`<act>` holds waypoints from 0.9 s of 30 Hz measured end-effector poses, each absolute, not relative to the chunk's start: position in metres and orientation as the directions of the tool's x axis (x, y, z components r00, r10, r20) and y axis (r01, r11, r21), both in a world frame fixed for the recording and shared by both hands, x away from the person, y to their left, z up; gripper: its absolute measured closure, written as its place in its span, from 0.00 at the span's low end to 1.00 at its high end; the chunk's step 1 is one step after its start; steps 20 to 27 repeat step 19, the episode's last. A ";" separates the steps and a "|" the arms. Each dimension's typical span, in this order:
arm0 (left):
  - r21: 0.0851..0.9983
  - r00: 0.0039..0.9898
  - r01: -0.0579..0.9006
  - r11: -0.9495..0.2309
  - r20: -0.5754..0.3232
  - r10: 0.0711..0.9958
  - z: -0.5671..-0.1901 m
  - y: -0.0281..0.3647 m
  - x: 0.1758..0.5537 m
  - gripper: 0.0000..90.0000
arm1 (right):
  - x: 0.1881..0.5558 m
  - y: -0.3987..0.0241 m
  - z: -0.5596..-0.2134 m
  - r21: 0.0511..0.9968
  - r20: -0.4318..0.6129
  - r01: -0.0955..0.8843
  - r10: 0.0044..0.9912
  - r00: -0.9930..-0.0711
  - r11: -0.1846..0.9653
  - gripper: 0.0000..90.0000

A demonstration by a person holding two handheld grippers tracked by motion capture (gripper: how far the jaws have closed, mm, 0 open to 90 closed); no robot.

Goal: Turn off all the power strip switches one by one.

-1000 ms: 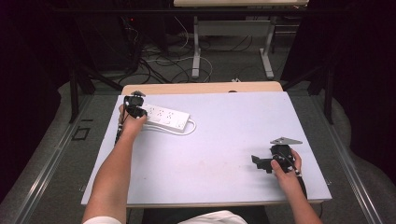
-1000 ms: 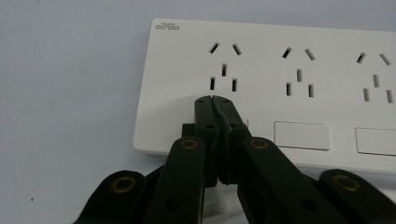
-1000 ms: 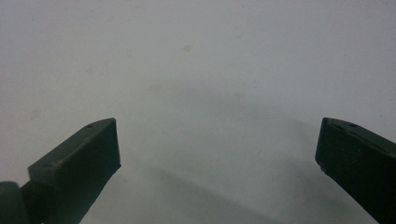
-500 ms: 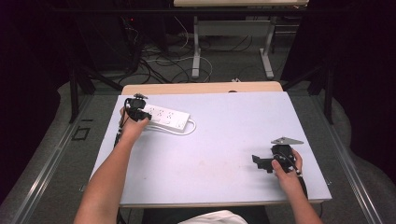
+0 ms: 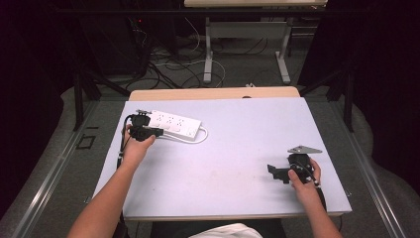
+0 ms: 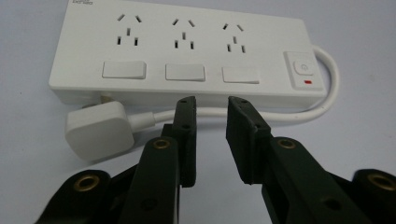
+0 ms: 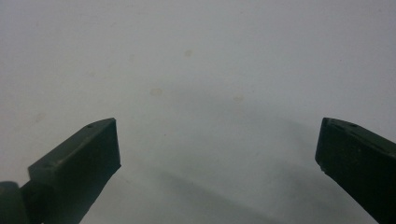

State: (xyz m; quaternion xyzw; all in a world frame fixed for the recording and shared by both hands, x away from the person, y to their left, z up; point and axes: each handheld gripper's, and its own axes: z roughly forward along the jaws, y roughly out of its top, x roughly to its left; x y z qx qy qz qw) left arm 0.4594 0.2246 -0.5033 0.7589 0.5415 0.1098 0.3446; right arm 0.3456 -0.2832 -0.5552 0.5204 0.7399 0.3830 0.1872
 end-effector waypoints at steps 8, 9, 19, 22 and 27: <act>0.699 0.400 0.706 -0.110 -0.266 0.877 -0.499 0.238 0.428 0.66 | 0.346 -0.283 -0.556 0.761 0.123 0.628 0.914 -0.386 0.163 0.00; 0.716 0.400 0.691 -0.099 -0.265 0.877 -0.500 0.238 0.424 0.63 | 0.346 -0.283 -0.556 0.761 0.124 0.628 0.914 -0.387 0.163 0.00; 0.784 0.452 0.613 -0.099 -0.244 0.858 -0.507 0.243 0.388 0.35 | 0.346 -0.284 -0.555 0.765 0.120 0.624 0.915 -0.385 0.162 0.00; 0.784 0.452 0.613 -0.099 -0.244 0.858 -0.507 0.243 0.388 0.35 | 0.346 -0.284 -0.555 0.765 0.120 0.624 0.915 -0.385 0.162 0.00; 0.784 0.452 0.613 -0.099 -0.244 0.858 -0.507 0.243 0.388 0.35 | 0.346 -0.284 -0.555 0.765 0.120 0.624 0.915 -0.385 0.162 0.00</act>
